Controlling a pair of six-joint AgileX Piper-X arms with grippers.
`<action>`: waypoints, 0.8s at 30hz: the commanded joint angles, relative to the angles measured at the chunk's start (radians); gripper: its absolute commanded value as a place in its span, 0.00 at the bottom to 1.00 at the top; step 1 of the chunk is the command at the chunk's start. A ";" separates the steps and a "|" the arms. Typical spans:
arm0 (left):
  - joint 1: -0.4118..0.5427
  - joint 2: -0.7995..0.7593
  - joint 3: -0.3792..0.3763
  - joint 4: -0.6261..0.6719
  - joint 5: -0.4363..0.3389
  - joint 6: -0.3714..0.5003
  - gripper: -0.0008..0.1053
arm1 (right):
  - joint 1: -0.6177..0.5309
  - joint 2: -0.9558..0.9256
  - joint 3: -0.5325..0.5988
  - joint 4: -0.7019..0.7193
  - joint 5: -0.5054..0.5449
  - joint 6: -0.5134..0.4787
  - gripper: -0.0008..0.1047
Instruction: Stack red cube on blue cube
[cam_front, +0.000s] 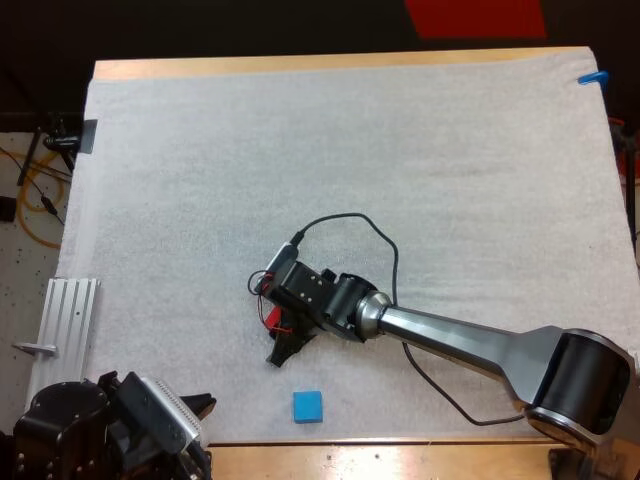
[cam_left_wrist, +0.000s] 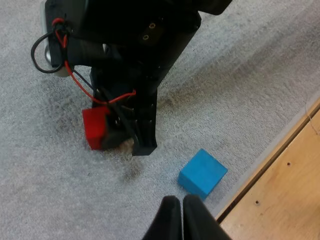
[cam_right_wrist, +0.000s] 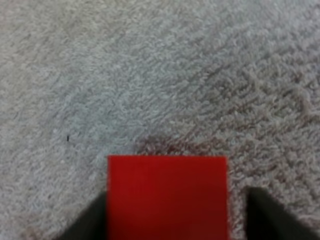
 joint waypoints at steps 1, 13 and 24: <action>-0.002 -0.002 -0.007 0.010 0.009 0.003 0.01 | 0.002 -0.003 -0.013 -0.007 0.002 0.009 0.31; -0.002 -0.002 -0.007 0.010 0.009 0.003 0.01 | -0.001 -0.184 -0.020 0.031 -0.002 0.007 0.29; -0.002 -0.002 -0.007 0.010 0.009 0.012 0.01 | -0.001 -0.421 -0.020 0.199 0.029 -0.077 0.29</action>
